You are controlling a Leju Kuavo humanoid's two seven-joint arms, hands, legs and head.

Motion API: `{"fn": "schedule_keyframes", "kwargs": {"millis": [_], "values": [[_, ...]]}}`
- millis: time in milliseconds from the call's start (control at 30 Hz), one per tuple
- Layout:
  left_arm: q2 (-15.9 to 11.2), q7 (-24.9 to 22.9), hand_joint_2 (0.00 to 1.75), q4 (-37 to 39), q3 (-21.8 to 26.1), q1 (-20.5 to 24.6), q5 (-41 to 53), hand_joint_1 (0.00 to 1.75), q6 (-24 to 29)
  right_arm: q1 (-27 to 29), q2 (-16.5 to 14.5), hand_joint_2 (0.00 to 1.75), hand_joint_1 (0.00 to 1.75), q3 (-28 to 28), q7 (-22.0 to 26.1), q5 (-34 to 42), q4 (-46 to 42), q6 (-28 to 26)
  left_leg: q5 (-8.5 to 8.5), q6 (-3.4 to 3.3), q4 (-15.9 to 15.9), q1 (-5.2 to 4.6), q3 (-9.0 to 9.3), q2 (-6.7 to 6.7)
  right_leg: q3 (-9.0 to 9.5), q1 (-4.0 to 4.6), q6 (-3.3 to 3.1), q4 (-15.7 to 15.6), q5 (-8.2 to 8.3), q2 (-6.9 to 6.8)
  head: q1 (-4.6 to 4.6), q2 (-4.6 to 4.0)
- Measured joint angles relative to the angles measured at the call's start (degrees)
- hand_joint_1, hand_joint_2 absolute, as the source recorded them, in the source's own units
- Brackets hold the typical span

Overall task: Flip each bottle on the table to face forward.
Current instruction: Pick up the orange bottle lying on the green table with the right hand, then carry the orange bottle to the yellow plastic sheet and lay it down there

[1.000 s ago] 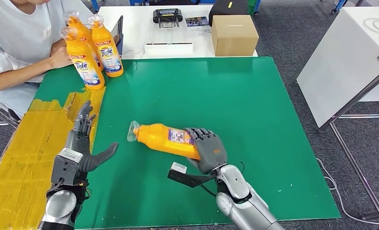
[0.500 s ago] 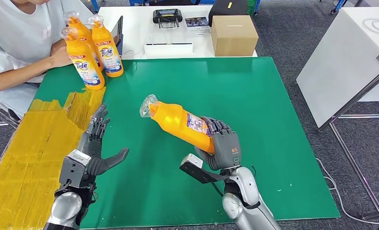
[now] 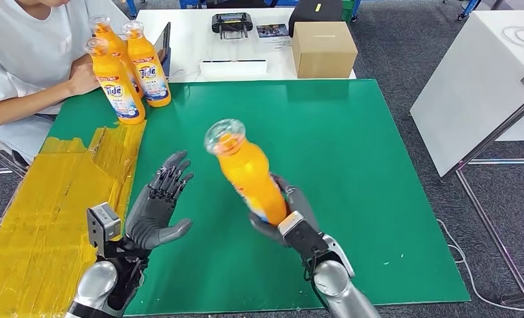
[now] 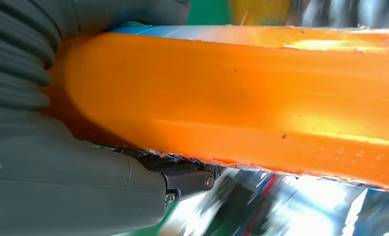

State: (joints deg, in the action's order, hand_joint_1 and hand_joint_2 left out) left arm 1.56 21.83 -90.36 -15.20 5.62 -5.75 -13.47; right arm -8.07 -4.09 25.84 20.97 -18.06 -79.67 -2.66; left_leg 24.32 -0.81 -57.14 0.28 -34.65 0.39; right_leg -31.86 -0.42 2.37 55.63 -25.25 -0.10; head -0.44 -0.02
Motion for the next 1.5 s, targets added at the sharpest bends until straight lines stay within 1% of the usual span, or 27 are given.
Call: {"fn": "schedule_keyframes", "kwargs": {"millis": [67,233,367,633,833,967,1167,1500], "values": [[0.0,-0.1,1.75,0.6,-0.7,1.2,-2.3,0.0,-1.2,-0.6,-0.7,1.75,1.34,2.0,1.3,0.6,0.8,2.4,0.0,0.0,0.0,0.01,0.01,0.01,0.0,0.02,0.0,0.0,0.0,0.0,-0.01,0.0],[0.0,-0.4,1.75,1.5,-2.6,3.2,-3.8,0.0,-1.8,-2.3,-2.0,1.75,1.25,5.5,1.2,2.4,3.4,3.6,0.0,0.0,0.0,0.03,0.0,0.01,0.0,0.0,0.0,0.0,0.0,0.0,0.01,0.0],[0.0,-0.5,1.75,2.0,-3.4,3.8,-4.3,0.0,-1.8,-3.3,-2.5,1.75,1.32,7.0,1.1,2.9,5.0,4.5,0.0,0.0,0.0,0.0,-0.01,0.0,0.0,-0.02,0.0,0.0,0.0,0.0,0.01,0.0],[0.0,-0.6,1.75,3.2,-4.3,5.2,-4.5,0.0,-0.9,-5.2,-3.5,1.75,1.35,10.6,0.4,2.2,8.5,5.8,0.0,0.0,0.0,0.01,0.01,0.02,-0.01,-0.01,0.0,0.0,0.0,0.01,0.0,0.0],[0.0,-0.3,1.75,3.5,-4.3,5.3,-4.1,0.0,-0.7,-5.6,-3.6,1.75,1.36,11.0,0.2,2.3,9.0,5.6,0.0,0.0,0.0,0.01,0.01,0.01,-0.01,-0.01,0.0,0.0,0.0,0.0,0.01,0.0],[0.0,0.9,1.75,3.5,-4.8,5.3,-1.6,0.0,0.4,-5.8,-3.6,1.75,1.4,10.9,0.1,3.6,10.4,4.8,0.0,0.0,0.0,0.0,-0.01,0.01,-0.01,-0.02,0.0,0.0,0.0,0.0,0.01,0.0],[0.0,1.7,1.75,3.5,-5.9,5.4,0.8,0.0,0.8,-6.0,-3.6,1.75,1.43,10.8,0.0,4.4,11.3,5.2,0.0,0.0,0.0,0.0,-0.01,0.01,-0.01,-0.02,0.0,0.0,0.0,0.0,0.02,0.0],[-0.4,3.1,1.75,3.6,-7.6,5.7,4.8,0.0,-0.1,-6.1,-3.6,1.75,1.46,10.7,0.1,5.6,12.5,6.1,0.0,0.0,0.0,0.0,-0.01,0.01,-0.01,-0.02,0.0,0.0,0.0,0.0,0.01,0.0]]}}
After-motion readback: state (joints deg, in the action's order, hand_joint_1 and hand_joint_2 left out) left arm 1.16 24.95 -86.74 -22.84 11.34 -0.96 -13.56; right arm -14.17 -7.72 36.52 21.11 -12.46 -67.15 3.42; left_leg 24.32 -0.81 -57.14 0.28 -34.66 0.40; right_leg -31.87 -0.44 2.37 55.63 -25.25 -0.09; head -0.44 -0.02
